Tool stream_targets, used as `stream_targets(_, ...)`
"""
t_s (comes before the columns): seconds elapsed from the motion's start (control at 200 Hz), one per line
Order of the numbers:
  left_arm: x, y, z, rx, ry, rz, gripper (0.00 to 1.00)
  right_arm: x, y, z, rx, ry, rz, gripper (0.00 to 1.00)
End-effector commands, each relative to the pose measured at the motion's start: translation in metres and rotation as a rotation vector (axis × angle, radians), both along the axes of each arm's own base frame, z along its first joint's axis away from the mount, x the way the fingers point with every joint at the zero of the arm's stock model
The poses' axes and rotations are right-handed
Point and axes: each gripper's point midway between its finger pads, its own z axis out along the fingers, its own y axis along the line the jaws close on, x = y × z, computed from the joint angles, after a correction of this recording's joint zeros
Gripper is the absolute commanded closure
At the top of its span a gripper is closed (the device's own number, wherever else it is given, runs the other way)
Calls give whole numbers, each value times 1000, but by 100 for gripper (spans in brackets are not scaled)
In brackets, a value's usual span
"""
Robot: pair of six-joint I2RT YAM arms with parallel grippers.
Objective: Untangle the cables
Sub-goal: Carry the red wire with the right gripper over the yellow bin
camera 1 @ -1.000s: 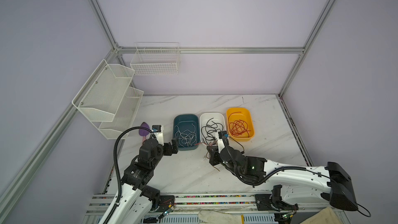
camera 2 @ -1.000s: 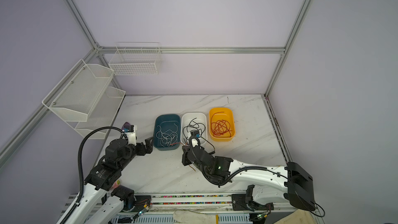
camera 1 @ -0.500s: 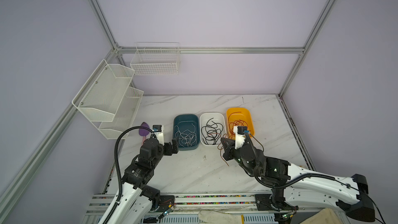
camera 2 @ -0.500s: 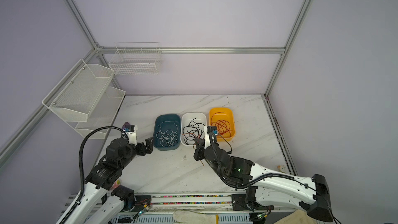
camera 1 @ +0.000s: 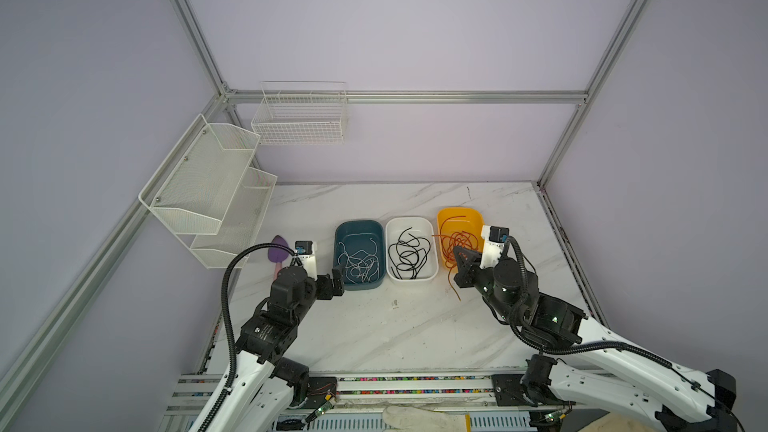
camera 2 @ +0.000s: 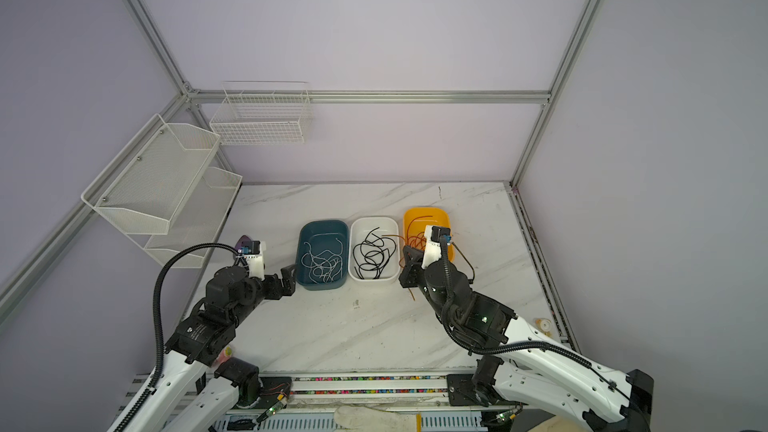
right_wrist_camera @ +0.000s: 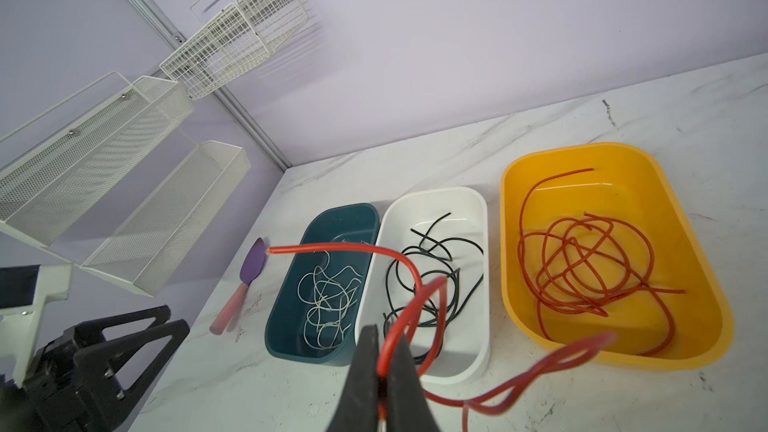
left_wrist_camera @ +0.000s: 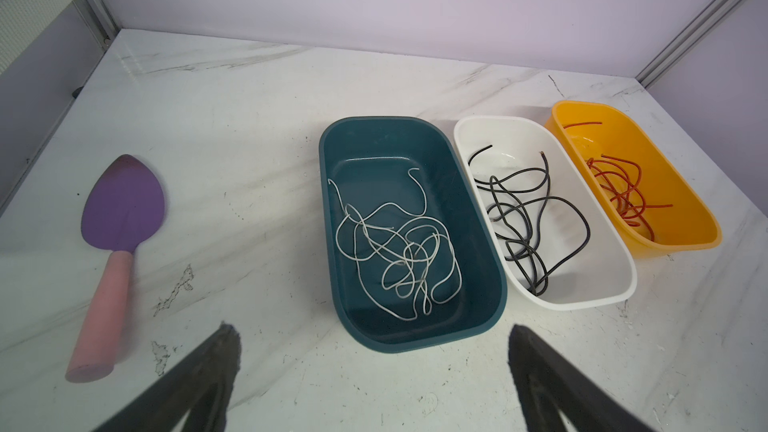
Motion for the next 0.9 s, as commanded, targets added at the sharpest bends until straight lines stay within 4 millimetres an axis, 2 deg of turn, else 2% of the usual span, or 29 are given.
stream_targets(0.0,1,-4,-10,-6,3,-16,0,2,-2,15,-9,-25,26,100)
stream_targets(0.365,1,-5,-9,-9,1,-18,0,35,-17,37,-12,-41,-18,100)
stream_targets(0.585,1,-5,-9,-10,0,-19,0,55,-24,39,-4,-29,-27,100)
stream_targets(0.895,1,-6,-10,-11,1,-21,0,88,-48,38,9,-8,-61,100)
